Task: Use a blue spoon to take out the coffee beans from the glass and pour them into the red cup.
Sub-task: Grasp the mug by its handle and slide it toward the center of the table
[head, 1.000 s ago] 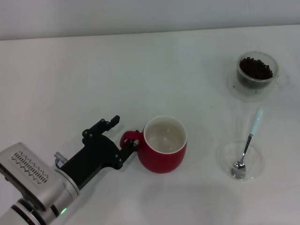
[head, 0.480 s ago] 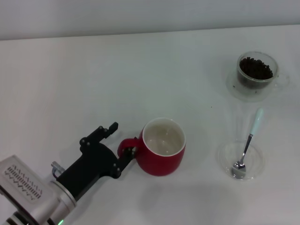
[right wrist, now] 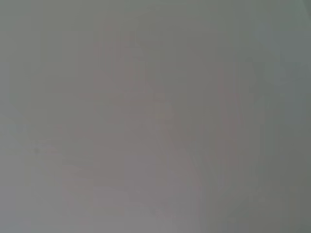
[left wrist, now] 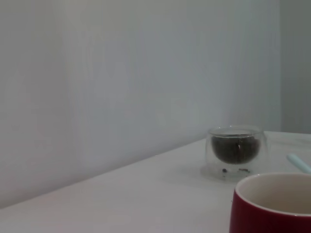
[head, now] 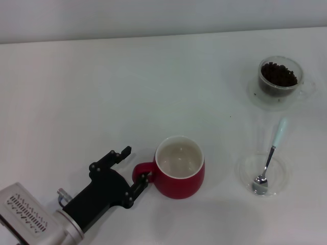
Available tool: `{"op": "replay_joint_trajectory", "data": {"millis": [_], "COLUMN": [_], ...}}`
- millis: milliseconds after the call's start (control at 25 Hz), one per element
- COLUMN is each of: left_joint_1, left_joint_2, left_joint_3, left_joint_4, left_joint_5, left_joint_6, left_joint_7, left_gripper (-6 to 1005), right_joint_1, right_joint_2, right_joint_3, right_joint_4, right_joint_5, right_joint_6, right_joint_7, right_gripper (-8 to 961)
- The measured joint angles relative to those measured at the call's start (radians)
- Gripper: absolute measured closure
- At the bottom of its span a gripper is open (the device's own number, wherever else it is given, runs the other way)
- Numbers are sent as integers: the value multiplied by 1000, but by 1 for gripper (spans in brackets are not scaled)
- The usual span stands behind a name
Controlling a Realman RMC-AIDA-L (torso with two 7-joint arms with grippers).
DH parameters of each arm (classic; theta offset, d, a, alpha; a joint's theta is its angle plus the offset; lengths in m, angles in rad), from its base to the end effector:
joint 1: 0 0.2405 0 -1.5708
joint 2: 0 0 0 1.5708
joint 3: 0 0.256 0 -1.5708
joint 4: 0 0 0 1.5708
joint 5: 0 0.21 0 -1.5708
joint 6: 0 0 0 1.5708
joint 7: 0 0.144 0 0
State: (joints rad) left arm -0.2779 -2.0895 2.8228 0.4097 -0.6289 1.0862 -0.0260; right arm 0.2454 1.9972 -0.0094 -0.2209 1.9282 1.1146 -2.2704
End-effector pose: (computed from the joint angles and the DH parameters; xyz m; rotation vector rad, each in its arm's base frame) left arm -0.2731 0.2187 -0.1406 -2.3202 -0.3423 -0.7037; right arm 0.4646 0.2422 0.1221 -1.0272 0.9551 0.7818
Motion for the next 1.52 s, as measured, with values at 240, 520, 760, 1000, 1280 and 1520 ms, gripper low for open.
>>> {"op": "replay_joint_trajectory", "data": {"millis": [240,520,760,1000,1280,1520], "left_joint_1": [1,2,2,20,63,107], "left_joint_2": [-1,-2,-1,-2,2,2], "left_joint_3": [6,20,20,20,15,7], "left_joint_4": [-1,1,8,13,36,27], "left_joint_5": [0,12,40,46,40,25], "left_joint_6": [-11,-12,-5,10,52,103], "left_joint_7": [0,0,0,11,45,46], "left_gripper": [420,421,421,420,420,421], "right_joint_1": [0,-9,-12,-15,-4,4], "right_joint_2": [0,-2,-2,-5,-11,-12], "right_joint_3": [0,0,0,4,0,-1], "right_joint_4": [0,0,0,0,-4,-27], "right_joint_5": [0,0,-1,-2,-1,-1], "right_joint_6": [1,1,2,3,3,2], "right_joint_7": [0,-1,-11,-12,-12,-12], "right_gripper": [96,96,96,95,96,96]}}
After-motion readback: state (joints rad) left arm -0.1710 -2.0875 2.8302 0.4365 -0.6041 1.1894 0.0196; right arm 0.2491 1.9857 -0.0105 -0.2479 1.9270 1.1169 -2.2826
